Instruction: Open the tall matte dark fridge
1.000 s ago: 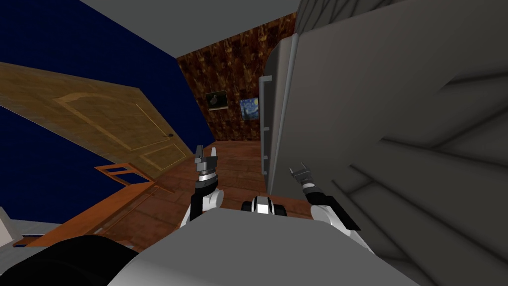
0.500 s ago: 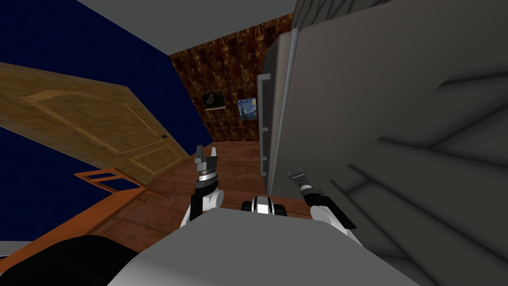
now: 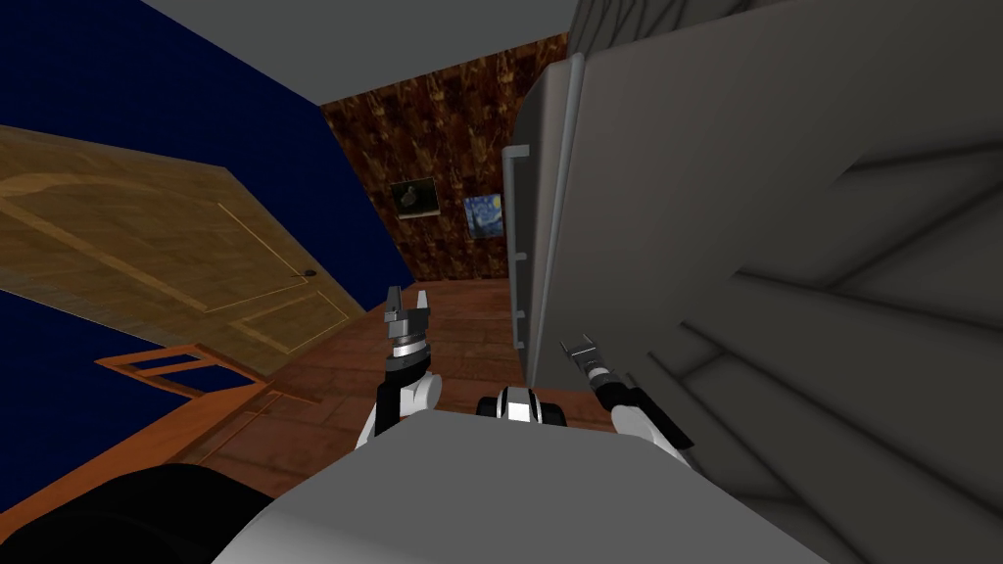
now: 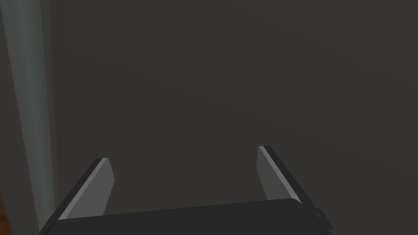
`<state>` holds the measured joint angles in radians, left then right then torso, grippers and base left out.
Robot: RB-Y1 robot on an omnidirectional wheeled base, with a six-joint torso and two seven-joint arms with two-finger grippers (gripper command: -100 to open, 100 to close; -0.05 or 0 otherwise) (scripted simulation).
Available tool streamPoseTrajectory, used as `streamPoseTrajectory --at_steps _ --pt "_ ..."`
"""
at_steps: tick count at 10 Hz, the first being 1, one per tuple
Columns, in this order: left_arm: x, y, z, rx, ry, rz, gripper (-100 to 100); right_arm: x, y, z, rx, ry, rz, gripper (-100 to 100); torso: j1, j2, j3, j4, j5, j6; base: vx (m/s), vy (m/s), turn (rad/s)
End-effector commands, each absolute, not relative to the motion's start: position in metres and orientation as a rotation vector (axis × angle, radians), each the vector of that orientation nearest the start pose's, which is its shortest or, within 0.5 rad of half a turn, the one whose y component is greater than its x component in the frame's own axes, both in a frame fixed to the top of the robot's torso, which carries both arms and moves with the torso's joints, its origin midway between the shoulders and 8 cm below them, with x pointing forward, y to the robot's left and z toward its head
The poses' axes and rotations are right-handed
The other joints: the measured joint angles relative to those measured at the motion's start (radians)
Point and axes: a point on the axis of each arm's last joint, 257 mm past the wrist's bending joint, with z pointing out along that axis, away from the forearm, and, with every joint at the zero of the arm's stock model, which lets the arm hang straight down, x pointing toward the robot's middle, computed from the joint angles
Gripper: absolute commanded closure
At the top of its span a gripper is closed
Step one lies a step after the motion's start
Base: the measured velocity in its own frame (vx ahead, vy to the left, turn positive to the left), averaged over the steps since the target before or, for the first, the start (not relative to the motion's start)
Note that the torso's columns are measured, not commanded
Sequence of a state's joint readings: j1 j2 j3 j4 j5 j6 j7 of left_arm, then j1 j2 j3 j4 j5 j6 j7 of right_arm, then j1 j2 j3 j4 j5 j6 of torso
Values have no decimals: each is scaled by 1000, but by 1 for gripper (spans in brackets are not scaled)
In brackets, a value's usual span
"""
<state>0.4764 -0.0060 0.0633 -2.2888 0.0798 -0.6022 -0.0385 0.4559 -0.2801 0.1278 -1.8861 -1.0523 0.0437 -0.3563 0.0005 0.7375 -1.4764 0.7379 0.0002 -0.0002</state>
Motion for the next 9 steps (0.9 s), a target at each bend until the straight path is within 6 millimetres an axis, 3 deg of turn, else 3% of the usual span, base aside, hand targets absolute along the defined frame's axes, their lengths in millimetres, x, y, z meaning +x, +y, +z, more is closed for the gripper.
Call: streamPoseTrajectory --at_steps 1,3,4,6,9 --pt "318 304 55 -581 470 -1286 0 401 -248 -309 -2493 -518 -2002 -100 -1 1 1 0 0 0 32 11 -108" --pt "318 304 55 -581 470 -1286 0 401 -248 -308 -2479 -467 -1991 -100 -1 0 0 0 0 0 31 14 -34" --pt "318 304 55 -581 470 -1286 0 396 -236 -325 -2467 -424 -1901 -100 -1 1 1 0 0 0 37 11 -101" --pt "318 304 55 -581 470 -1286 0 397 -235 -324 -2451 -373 -1890 -100 0 0 0 0 0 0 28 13 -34" --pt "318 304 55 -581 470 -1286 0 385 -209 -351 -2400 -241 -1707 -100 0 0 0 0 0 0 38 16 -95"
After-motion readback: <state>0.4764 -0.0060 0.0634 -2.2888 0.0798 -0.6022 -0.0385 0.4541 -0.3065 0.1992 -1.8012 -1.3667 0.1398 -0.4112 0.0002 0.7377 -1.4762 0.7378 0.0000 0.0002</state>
